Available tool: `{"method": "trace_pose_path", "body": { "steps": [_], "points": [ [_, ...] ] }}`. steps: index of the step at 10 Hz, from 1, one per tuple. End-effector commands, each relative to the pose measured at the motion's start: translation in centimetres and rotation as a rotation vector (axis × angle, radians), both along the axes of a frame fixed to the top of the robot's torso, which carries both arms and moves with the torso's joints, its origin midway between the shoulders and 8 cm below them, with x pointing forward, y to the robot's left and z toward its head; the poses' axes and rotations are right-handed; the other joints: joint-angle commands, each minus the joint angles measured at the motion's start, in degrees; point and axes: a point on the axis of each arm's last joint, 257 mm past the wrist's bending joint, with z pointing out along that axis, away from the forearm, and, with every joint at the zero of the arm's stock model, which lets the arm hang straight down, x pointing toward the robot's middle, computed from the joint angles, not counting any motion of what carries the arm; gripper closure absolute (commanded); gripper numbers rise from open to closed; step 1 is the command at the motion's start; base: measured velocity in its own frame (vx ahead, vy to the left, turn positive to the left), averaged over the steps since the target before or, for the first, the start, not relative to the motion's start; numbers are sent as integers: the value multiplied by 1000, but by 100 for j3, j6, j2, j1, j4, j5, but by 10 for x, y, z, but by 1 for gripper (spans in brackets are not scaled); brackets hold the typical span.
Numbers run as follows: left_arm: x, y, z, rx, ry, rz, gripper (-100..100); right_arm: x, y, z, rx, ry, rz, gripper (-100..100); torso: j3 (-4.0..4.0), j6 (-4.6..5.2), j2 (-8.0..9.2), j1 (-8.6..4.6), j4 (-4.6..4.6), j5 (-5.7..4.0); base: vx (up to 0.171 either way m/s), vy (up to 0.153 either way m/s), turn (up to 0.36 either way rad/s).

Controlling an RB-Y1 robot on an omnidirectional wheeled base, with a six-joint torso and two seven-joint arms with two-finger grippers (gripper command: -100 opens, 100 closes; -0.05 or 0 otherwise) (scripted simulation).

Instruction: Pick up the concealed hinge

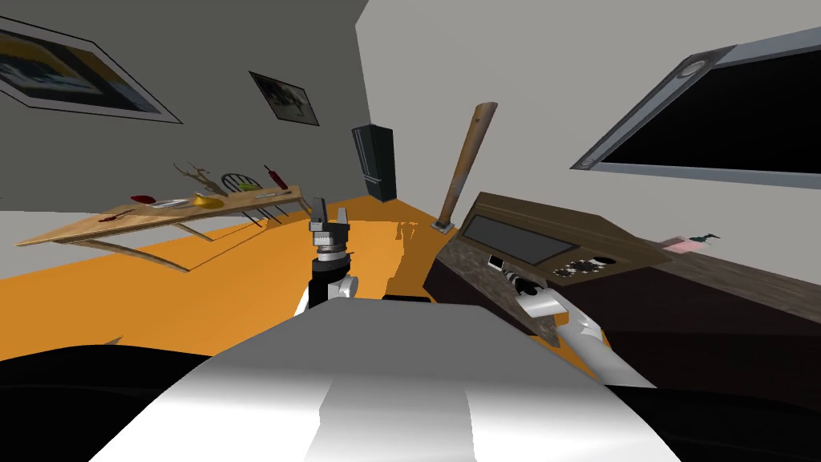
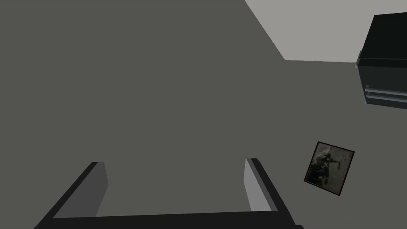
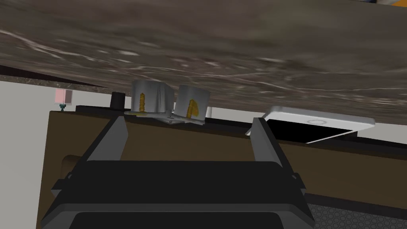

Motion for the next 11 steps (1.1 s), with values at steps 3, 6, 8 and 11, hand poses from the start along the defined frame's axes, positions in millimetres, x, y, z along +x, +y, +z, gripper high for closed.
{"method": "trace_pose_path", "body": {
  "steps": [3, 6, 8, 11],
  "points": [
    [0, 0, 0, 0, 0, 0, 0, -7, -24, -4, -2, 0, -91, -100, 19, 1, 33, -19, 8, -6, -141, -64, 267],
    [0, 0, 0, 0, 0, 0, 0, -12, -37, -8, 0, 1, -145, -100, 12, 1, 18, -7, 5, -5, -107, -21, 180],
    [0, 0, 0, 0, 0, 0, 0, -13, -38, -8, 0, 2, -151, -100, 6, -3, 8, -6, 3, -6, -65, -11, 107],
    [0, 0, 0, 0, 0, 0, 0, -13, -39, -7, 0, -2, -156, 100, -18, -7, -27, -2, -11, -8, -3, -1, -6]
  ]
}}
